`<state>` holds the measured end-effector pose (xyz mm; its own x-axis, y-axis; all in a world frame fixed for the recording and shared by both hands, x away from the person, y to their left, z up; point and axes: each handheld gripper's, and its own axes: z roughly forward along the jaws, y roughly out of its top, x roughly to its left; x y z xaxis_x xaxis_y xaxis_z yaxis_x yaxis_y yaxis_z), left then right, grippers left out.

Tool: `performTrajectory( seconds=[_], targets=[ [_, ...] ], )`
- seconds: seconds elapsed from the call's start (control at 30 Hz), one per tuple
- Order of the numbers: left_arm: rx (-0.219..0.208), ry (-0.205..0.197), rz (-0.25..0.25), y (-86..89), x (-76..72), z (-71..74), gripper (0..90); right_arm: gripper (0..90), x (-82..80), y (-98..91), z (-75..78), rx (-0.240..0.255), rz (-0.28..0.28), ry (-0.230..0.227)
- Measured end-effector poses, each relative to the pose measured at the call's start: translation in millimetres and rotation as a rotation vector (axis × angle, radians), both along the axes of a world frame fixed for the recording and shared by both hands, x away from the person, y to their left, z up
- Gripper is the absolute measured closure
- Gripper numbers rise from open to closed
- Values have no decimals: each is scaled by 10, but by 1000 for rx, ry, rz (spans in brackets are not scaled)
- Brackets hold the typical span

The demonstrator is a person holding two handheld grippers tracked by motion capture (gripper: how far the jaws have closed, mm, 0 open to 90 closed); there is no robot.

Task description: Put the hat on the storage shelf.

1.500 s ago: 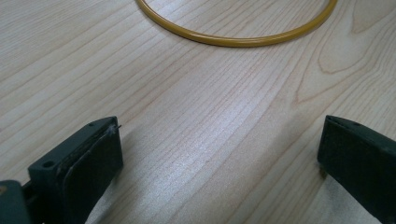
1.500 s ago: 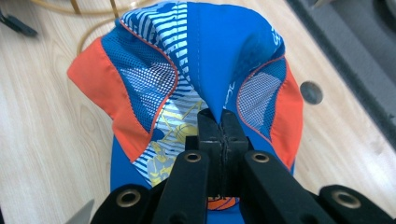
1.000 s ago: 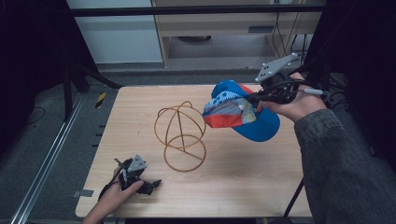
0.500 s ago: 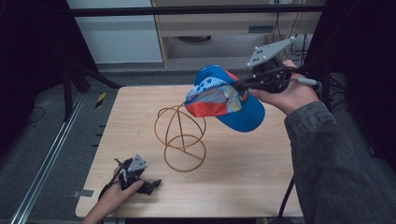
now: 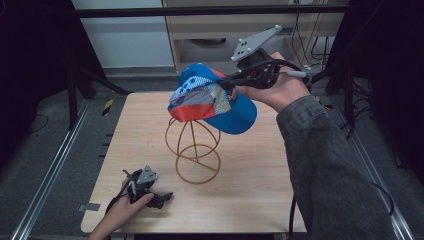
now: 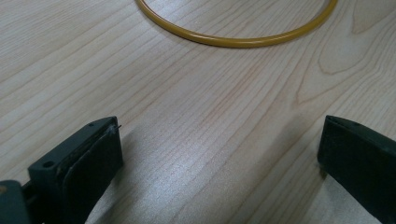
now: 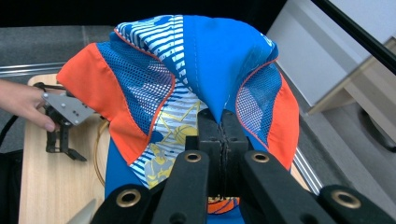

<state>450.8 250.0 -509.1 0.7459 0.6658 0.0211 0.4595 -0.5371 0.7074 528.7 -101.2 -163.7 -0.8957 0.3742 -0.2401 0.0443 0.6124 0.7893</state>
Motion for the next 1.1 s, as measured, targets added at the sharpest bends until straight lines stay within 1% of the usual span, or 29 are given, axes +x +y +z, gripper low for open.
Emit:
performTrajectory(
  seconds=[0.1,0.23,0.37,0.43,0.57,0.73,0.8,0.93,1.1],
  targets=[
    [-1,1,0,-1,-1,-1,0,900,36,103,-13,2,22,6],
    [-1,1,0,-1,0,0,0,900,90,231,-52,7,37,20],
    [-1,0,0,-1,1,-1,0,900,142,363,-109,-19,54,35],
    [0,0,-1,0,0,0,0,900,170,415,-134,-23,65,42],
    [-5,1,1,-3,-2,-2,0,900,221,545,-201,-55,74,56],
    [-3,2,0,-2,-1,-1,0,900,272,654,-301,-93,89,78],
    [-5,2,0,-3,-1,-2,0,900,281,693,-343,-100,91,84],
    [-5,1,0,-3,-1,-2,0,899,279,790,-441,-136,107,90],
    [-5,1,1,-4,-1,-2,0,897,280,857,-513,-156,122,101]
  ],
)
